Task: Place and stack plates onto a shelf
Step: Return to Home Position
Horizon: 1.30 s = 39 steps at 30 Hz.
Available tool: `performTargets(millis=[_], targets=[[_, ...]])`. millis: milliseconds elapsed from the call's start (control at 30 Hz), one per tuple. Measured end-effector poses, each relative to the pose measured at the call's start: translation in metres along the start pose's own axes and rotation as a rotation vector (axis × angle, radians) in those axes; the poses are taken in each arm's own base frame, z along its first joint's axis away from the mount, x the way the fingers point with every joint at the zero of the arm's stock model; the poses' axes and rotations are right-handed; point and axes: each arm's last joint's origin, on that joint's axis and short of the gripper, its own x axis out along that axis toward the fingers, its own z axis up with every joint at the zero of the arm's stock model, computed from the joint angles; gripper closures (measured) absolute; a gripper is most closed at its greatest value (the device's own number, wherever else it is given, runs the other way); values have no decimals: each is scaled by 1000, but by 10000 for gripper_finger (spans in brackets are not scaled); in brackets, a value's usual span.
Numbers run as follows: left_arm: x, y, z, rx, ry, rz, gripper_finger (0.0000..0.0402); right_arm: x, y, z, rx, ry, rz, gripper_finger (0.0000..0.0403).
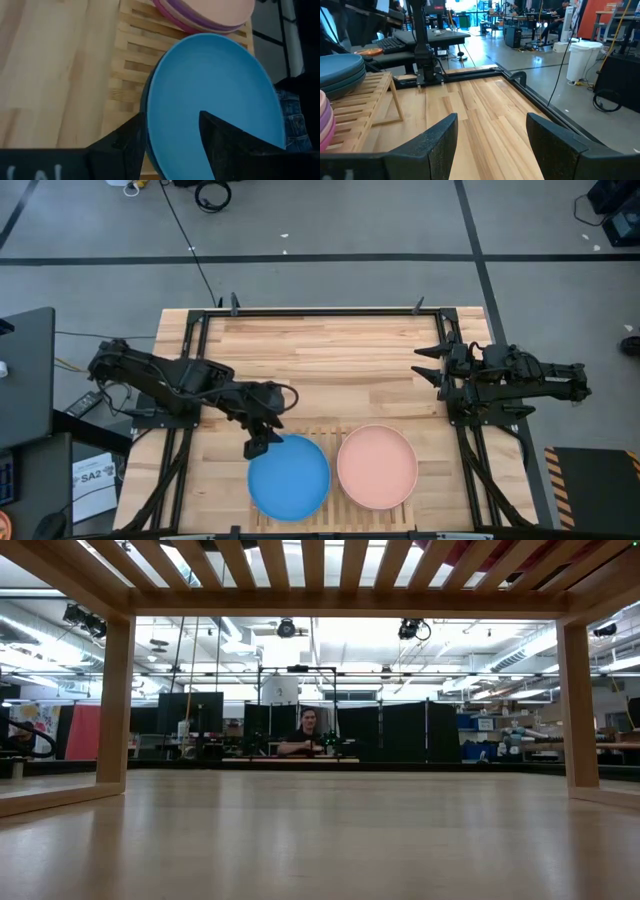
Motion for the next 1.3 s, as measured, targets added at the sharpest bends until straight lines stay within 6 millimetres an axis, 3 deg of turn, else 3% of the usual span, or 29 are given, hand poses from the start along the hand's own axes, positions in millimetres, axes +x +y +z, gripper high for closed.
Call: performTargets(millis=[267, 433, 667, 767, 900, 1300], targets=[[-27, 3, -3, -4, -56, -21, 216, 0, 0, 0, 0, 1, 0, 162], [-61, 10, -19, 11, -44, 5, 216, 0, 0, 0, 0, 0, 0, 162], [-120, 18, -46, 278, -248, 183, 216, 0, 0, 0, 0, 0, 0, 162], [-132, 24, -63, 360, -316, 244, 216, 0, 0, 0, 0, 0, 0, 162], [-126, 39, -88, 374, -415, 273, 216, 0, 0, 0, 0, 0, 0, 162], [-58, 81, -148, 529, -708, 229, 216, 0, 0, 0, 0, 0, 0, 162]])
